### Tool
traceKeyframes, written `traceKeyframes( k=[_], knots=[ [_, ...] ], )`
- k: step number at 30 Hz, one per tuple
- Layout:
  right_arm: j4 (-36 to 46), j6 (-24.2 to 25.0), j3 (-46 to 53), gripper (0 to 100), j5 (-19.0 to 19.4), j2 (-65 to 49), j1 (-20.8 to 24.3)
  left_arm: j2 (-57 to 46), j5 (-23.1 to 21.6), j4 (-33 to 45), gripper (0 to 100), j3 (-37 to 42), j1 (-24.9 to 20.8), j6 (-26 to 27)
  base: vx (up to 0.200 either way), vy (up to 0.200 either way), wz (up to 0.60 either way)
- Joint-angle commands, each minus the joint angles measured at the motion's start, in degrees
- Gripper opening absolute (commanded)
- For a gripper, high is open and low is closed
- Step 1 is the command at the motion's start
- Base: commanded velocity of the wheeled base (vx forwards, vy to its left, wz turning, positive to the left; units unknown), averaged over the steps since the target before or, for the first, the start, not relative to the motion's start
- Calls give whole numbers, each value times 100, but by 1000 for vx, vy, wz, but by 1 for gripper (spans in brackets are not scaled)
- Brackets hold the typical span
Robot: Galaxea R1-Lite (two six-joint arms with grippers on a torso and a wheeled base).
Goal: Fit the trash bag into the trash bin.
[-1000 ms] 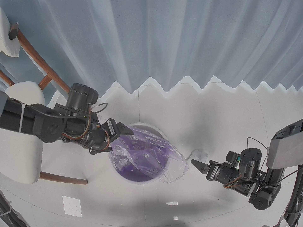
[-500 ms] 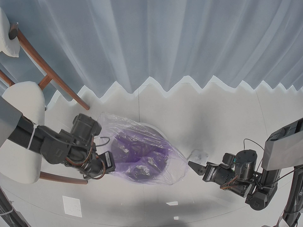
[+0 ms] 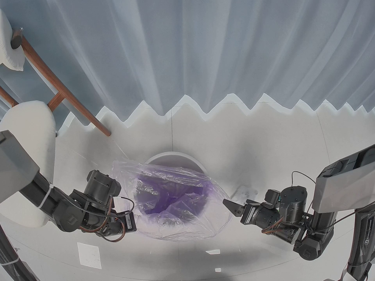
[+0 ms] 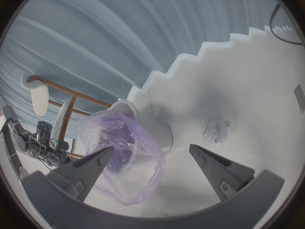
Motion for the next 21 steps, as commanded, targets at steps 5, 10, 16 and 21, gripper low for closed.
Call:
traceKeyframes(
  k=[5,10,16,21],
  knots=[
    [-85,-208,-522,100,-52,-363,-113,945,235,-1030,0,276,-19,92,0,0,0],
    [-67,-1254,-1357,100,537,-188,-218,849,235,-1065,0,303,8,74,0,0,0],
    [241,-2942,-2315,100,1609,463,-227,558,226,-1065,0,259,-63,57,0,0,0],
    [689,-3434,-2702,100,2083,516,-148,348,218,-1056,0,259,-80,48,0,0,0]
  ],
)
